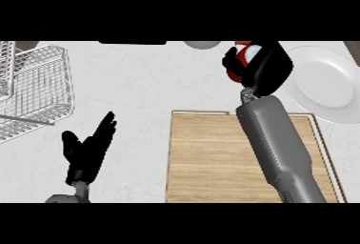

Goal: Pick the can from the tray and place it in the plate

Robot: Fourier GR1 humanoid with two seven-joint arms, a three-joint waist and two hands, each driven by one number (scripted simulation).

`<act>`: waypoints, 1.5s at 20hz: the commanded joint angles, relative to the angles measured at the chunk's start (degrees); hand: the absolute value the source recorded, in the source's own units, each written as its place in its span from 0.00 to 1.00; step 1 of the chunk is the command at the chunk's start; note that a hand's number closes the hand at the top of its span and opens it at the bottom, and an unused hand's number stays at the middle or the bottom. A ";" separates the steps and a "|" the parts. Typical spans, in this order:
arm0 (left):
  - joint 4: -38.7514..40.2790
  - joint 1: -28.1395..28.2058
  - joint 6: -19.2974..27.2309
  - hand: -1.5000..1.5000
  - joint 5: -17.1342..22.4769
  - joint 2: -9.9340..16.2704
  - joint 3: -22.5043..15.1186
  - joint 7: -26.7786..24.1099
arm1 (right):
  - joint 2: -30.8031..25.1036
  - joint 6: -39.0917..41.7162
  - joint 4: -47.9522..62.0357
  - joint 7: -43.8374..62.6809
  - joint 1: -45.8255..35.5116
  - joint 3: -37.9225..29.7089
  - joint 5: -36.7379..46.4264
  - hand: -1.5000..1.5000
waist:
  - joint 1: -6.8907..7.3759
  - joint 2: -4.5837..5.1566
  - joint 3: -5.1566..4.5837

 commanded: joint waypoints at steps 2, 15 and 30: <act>2.55 0.90 -0.12 0.50 -0.17 -0.50 -0.04 -0.14 | -0.97 -16.32 4.46 1.38 1.68 -6.59 -0.34 1.00 | -0.68 0.19 -0.29; 2.30 0.17 -0.77 0.50 -0.31 -0.12 0.65 1.12 | -18.77 -28.05 22.59 -18.17 1.22 -18.71 -15.76 1.00 | -0.22 0.46 -0.17; 1.68 -2.73 -1.04 0.50 -0.80 -1.37 -0.10 1.40 | -30.78 -9.89 40.81 -36.36 -0.64 -26.44 -38.01 0.00 | 1.50 1.55 0.09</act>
